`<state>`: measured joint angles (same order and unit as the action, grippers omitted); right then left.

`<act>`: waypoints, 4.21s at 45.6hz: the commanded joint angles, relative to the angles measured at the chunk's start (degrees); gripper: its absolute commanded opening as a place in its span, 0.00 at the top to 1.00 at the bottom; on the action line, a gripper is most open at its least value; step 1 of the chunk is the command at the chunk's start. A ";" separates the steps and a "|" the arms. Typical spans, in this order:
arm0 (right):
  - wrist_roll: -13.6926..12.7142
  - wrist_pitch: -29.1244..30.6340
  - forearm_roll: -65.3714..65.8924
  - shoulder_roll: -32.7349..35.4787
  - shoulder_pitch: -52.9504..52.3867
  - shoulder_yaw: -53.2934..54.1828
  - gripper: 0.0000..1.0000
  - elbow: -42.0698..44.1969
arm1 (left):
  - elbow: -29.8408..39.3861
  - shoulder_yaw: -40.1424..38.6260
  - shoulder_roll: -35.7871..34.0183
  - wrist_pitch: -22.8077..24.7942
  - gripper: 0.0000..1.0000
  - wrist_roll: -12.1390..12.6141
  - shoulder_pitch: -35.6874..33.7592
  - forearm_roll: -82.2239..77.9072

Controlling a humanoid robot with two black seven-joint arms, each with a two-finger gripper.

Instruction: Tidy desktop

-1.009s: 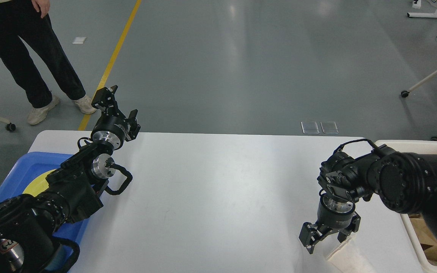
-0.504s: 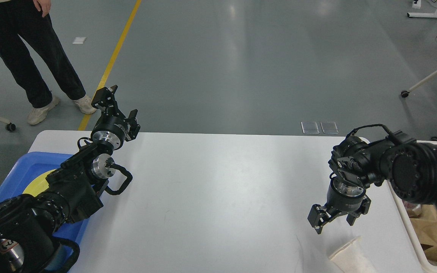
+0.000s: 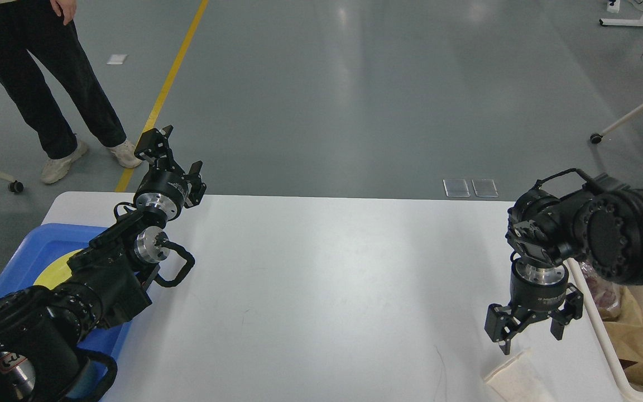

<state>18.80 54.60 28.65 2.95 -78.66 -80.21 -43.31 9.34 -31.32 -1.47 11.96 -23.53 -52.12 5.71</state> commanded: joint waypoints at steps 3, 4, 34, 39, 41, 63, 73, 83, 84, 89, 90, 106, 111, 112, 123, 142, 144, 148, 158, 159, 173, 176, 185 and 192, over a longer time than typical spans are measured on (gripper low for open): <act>-0.08 -0.37 -0.09 0.04 1.75 0.93 0.00 0.07 | -0.03 0.03 0.06 -0.01 0.04 -0.02 0.00 0.00; -0.08 -0.46 -0.09 0.04 1.84 0.94 0.00 0.07 | -0.03 0.04 0.06 -0.01 0.04 -0.02 0.00 0.00; -0.08 -5.82 -1.23 2.58 12.39 4.80 0.02 5.78 | -0.03 0.04 -0.03 -0.01 0.04 -0.02 0.00 0.00; 0.01 -5.90 -2.55 3.99 12.74 7.17 0.02 5.87 | -0.03 0.04 -0.03 0.08 0.04 -0.02 0.00 0.00; 0.01 -5.91 -3.60 4.25 12.74 7.00 0.02 5.95 | 0.06 0.04 -0.03 -0.01 0.04 -0.02 0.00 0.00; 0.10 -13.99 -8.35 4.96 13.27 5.51 0.45 5.78 | 0.06 0.04 -0.03 -0.01 0.04 -0.02 0.00 0.00; -0.17 -14.08 -8.35 5.31 12.92 4.98 0.83 4.81 | 0.06 0.04 0.06 -0.01 0.04 -0.02 0.00 0.00; -0.17 -14.34 -8.44 5.31 12.65 5.07 1.00 4.81 | -0.03 0.04 -0.03 -0.01 0.04 -0.02 0.00 0.00; -0.17 -14.34 -8.44 5.31 12.56 5.07 1.00 4.72 | -0.03 -0.05 0.06 -0.01 0.04 -0.02 0.00 0.00; -0.17 -13.82 -8.70 5.31 11.86 5.24 1.00 4.64 | 0.06 -0.05 -0.03 0.08 0.04 -0.02 0.00 0.00; -0.08 -13.38 -8.62 5.31 11.60 5.07 1.00 4.46 | 0.06 -0.05 0.06 -0.01 0.04 -0.02 0.00 0.00; -0.08 -10.13 -8.88 5.49 4.04 4.71 1.00 3.67 | -0.03 0.04 -0.03 0.08 0.04 -0.02 0.00 0.00; -0.08 -5.65 -8.88 6.28 -0.70 4.71 1.00 3.67 | 0.06 0.04 -0.03 -0.01 0.04 0.06 0.00 0.00; -0.08 -4.51 -8.88 6.36 -1.93 4.71 1.00 3.67 | 0.06 0.04 -0.03 -0.01 0.04 0.07 0.00 0.00; 0.10 0.40 -8.79 6.37 -15.81 5.24 1.00 3.67 | -0.03 -0.05 0.06 -0.01 0.04 -0.02 0.00 0.00; 0.18 0.40 -8.62 10.67 -35.95 4.54 1.00 4.99 | -0.03 -0.05 -0.03 -0.01 0.04 -0.02 0.00 0.00; 0.01 0.40 -8.53 11.81 -36.22 3.49 1.00 5.95 | -0.03 0.03 -0.03 -0.01 0.04 0.06 0.00 0.00; 0.09 0.40 -9.41 14.00 -35.25 1.38 1.00 9.02 | 0.06 -0.05 0.06 -0.01 0.04 -0.02 0.00 0.00; -0.17 0.40 -9.32 22.88 -27.44 1.11 1.00 16.32 | -0.03 0.04 -0.03 -0.01 0.04 -0.02 0.00 0.00; -0.17 -0.97 -9.32 23.85 -26.47 1.20 1.00 16.93 | 0.06 0.04 0.06 -0.01 0.04 -0.02 0.00 0.00; -0.17 -33.74 -14.76 35.36 -9.42 5.06 1.00 24.41 | 0.06 0.04 0.06 0.08 0.04 0.06 0.00 0.00; -0.17 -43.06 -17.92 37.30 -3.36 9.01 1.00 26.34 | -0.03 -0.05 -0.03 0.08 0.04 0.06 0.00 0.00; 0.36 -53.27 -23.20 37.13 11.41 22.72 1.00 31.44 | 0.06 -0.05 -0.03 -0.01 0.04 -0.02 0.00 0.00; 0.45 -53.72 -24.96 35.72 18.44 28.79 1.00 32.59 | -0.03 0.03 -0.03 -0.01 0.04 0.06 0.00 0.00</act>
<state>19.15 1.30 4.81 39.75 -65.24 -55.38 -11.37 9.35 -31.31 -1.46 12.00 -23.53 -52.12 5.71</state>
